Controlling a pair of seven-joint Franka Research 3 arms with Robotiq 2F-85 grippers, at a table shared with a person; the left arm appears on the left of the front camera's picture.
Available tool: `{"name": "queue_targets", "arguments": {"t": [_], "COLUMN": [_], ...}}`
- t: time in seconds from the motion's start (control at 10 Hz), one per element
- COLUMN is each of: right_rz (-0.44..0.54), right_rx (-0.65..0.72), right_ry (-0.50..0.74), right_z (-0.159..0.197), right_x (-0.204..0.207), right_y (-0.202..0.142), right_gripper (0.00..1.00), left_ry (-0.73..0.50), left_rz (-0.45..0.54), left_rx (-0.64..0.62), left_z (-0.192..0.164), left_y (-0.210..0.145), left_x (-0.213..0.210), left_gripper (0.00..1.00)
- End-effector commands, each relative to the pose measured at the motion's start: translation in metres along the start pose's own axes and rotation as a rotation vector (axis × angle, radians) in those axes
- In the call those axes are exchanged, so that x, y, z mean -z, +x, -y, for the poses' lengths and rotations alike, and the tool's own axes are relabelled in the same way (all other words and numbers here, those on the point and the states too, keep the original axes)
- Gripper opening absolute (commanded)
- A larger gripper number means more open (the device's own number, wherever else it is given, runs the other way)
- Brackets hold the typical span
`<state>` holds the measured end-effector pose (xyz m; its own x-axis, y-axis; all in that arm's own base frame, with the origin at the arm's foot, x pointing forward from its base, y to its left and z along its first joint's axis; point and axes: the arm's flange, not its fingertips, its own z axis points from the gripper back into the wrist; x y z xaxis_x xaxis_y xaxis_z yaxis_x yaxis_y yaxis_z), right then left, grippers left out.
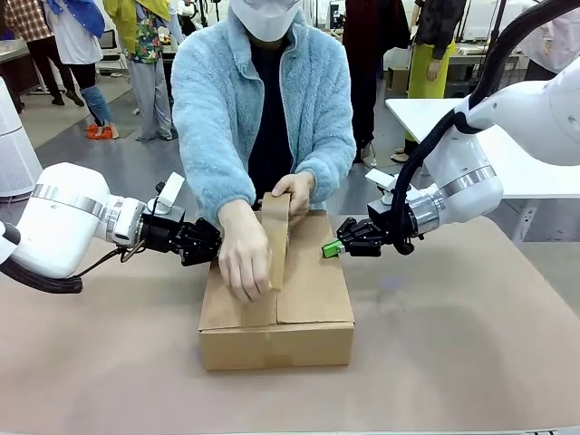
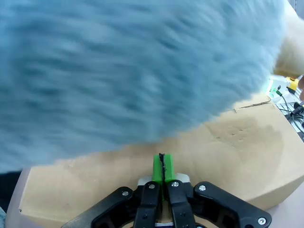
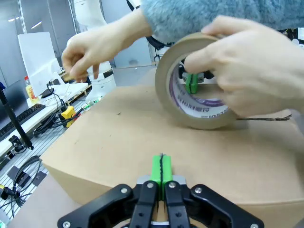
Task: Wrap the clocks to prevent damage.
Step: After the human seals the box with tape, release both hands from the side flaps of the Package Box.
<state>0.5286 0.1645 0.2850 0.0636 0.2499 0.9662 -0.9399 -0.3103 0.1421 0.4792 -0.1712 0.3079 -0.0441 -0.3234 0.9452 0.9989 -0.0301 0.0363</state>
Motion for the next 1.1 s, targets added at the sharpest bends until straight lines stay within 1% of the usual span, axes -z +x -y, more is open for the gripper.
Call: {"name": "queue_targets", "arguments": {"t": [0.0,1.0], "right_rz": [-0.004,-0.004], "right_rx": [0.010,0.010], "right_ry": [-0.020,-0.020], "right_z": [-0.0022,-0.0022], "right_x": [0.0033,0.0033], "right_y": [-0.0025,-0.0025], "right_gripper": [0.01,0.01], "left_ry": [-0.003,-0.003], "left_rz": [-0.012,-0.012], "left_rx": [0.007,0.007], "left_z": [0.0000,0.0000], "left_y": [-0.0012,-0.0012], "left_x": [0.0014,0.0014], "left_gripper": [0.00,0.00]}}
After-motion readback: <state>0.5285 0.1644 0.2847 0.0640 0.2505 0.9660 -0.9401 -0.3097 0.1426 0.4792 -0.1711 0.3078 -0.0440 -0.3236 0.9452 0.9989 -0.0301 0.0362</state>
